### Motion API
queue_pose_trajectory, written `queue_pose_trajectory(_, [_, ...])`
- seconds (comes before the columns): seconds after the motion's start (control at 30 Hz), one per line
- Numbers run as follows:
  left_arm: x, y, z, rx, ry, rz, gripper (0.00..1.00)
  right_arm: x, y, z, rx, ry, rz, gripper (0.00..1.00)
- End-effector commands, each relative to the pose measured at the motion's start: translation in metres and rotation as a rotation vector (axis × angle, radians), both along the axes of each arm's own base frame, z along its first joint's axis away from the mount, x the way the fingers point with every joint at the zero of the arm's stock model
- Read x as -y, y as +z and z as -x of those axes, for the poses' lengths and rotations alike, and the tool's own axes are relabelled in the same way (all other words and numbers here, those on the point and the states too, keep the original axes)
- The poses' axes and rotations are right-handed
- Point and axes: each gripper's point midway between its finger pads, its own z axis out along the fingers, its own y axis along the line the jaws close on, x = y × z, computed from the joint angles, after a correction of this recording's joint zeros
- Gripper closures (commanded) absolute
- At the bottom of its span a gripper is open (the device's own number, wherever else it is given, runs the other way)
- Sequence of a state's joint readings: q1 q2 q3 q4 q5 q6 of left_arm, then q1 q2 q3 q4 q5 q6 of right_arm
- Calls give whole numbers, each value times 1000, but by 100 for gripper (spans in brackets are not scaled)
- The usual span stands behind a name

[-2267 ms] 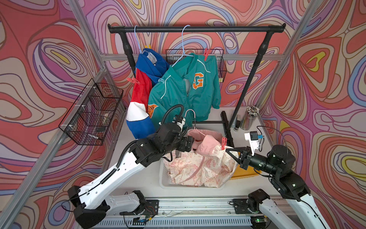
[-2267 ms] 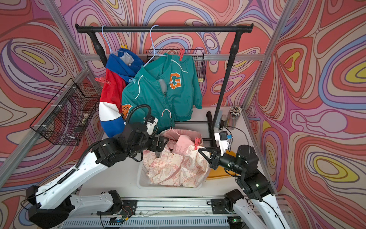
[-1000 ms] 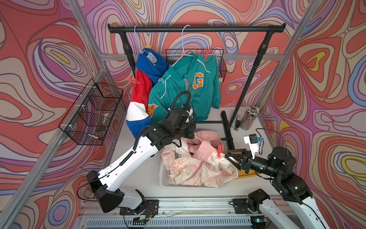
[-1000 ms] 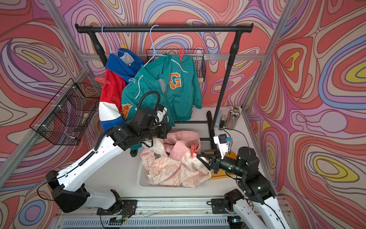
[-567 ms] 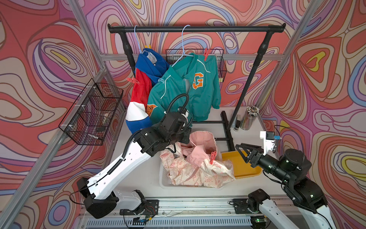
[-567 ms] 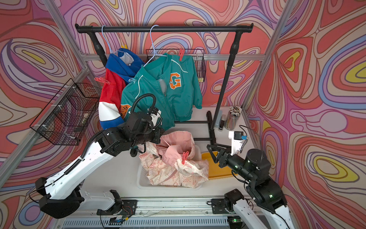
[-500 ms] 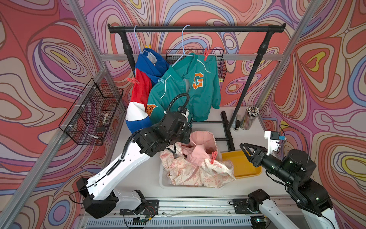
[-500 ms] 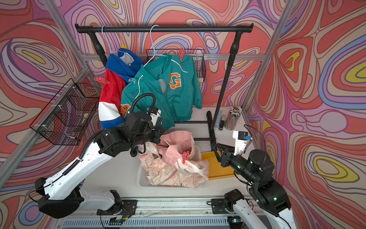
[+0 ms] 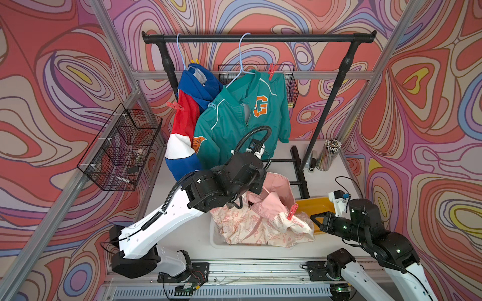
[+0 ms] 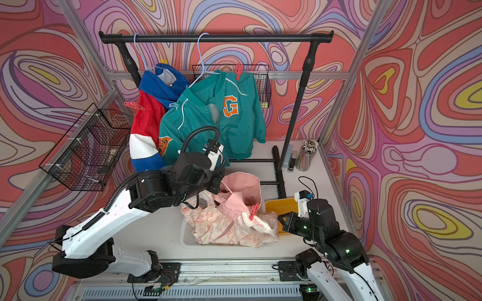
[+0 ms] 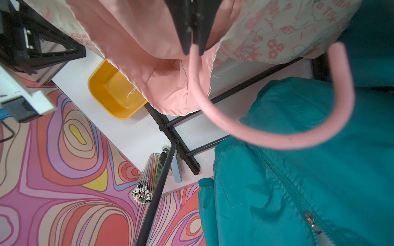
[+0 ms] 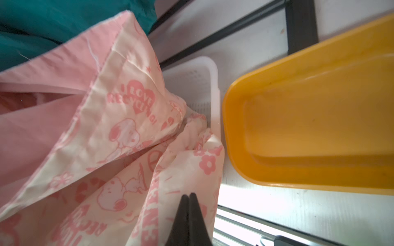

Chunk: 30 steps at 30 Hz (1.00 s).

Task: Remove the clothespins securing jackets to the hanger
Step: Adjust the jacket in the basket.

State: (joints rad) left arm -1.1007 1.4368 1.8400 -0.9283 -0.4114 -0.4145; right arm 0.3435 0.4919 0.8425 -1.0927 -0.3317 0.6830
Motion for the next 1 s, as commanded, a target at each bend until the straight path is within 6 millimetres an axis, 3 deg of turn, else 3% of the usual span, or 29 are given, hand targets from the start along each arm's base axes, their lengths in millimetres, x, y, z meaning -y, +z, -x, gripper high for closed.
queue_pose_trajectory(0.0, [-2, 12, 0, 82, 49, -71, 100, -15, 5, -1, 15, 53, -75, 100])
queue_pose_trajectory(0.2, [7, 4, 2, 103, 78, -137, 100, -32, 0, -7, 10, 100, -163, 100])
queue_pose_trajectory(0.43, [-11, -2, -5, 145, 147, -198, 100, -43, -2, -17, 15, 129, -214, 100])
queue_pose_trajectory(0.67, [-28, -21, -15, 74, 178, -189, 100, -46, -7, -47, 91, 104, -145, 100])
queue_pose_trajectory(0.73, [-31, -23, -17, 63, 179, -176, 100, -46, 1, -59, 164, 110, -98, 100])
queue_pose_trajectory(0.97, [-40, -9, -25, 90, 191, -179, 100, -69, 68, -98, 498, 196, 49, 100])
